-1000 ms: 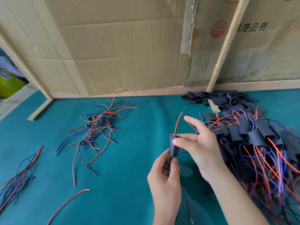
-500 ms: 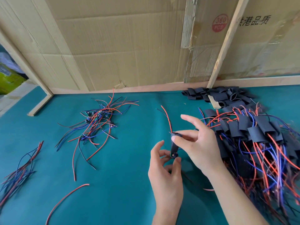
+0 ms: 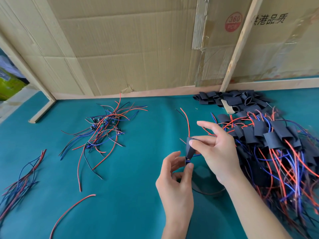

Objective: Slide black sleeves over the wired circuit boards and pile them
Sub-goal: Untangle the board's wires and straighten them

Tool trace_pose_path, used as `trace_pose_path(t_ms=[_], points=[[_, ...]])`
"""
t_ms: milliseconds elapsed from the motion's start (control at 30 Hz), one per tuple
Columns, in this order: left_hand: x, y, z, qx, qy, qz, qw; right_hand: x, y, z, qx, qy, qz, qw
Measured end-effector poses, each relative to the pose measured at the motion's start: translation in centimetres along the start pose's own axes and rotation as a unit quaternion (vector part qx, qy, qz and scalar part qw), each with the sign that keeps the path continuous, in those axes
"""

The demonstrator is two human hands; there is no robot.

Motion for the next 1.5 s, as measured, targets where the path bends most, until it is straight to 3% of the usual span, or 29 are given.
trace_pose_path(t_ms=[167, 400, 867, 1500], points=[[-0.1, 0.1, 0.0, 0.018, 0.008, -0.020, 1.000, -0.3, -0.3, 0.0, -0.019, 0.013, -0.019, 1.000], [0.2, -0.3, 0.0, 0.004, -0.003, -0.041, 0.999, 0.1, 0.0, 0.1, 0.015, 0.002, -0.007, 1.000], [0.4, -0.4, 0.1, 0.003, -0.019, -0.016, 1.000, 0.3, -1.0, -0.2, 0.009, 0.003, 0.004, 1.000], [0.6, -0.3, 0.2, -0.003, -0.063, 0.021, 0.998, 0.1, -0.3, -0.3, 0.075, 0.018, 0.031, 0.997]])
Point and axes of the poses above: each hand's wrist, its own z-axis away from the middle knuckle, its own y-axis out of the palm, x = y × z, the point moved 8 cm from there along -z, towards the middle knuckle, and after that the axes turned 12 degrees about y, right-handed, at the moved point
